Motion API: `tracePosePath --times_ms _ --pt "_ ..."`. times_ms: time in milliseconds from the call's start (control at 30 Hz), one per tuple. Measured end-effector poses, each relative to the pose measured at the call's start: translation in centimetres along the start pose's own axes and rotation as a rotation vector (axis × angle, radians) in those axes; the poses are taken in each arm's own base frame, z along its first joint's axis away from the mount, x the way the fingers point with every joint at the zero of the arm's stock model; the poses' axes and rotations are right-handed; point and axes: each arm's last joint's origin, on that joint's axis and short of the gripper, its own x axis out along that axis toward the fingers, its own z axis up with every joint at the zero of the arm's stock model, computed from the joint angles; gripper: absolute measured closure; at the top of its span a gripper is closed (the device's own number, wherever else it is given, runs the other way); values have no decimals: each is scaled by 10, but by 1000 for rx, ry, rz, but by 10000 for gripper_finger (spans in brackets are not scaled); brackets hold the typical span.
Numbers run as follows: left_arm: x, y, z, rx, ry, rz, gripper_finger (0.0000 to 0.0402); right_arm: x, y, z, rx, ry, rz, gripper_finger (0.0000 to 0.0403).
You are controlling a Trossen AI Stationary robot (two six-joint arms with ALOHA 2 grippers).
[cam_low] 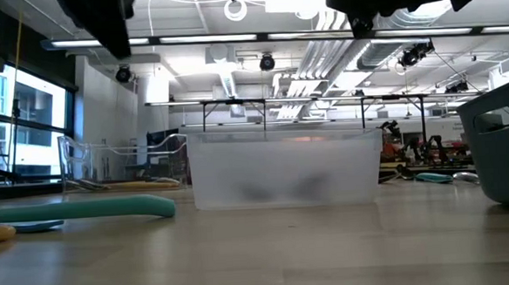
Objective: Sort silverware by color (type)
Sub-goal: Put the light blue spoon into the blue bin
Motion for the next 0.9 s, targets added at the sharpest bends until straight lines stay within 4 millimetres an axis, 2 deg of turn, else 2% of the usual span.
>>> tracePosePath --times_ms 267,667,900 --pt "40 -1 -12 -19 87 95 197 -1 0 1 25 -7 1 403" --pt "52 8 -6 -30 165 78 198 -1 0 0 84 6 1 403" --pt "73 34 -7 -3 230 82 198 -1 0 -1 113 12 0 403"
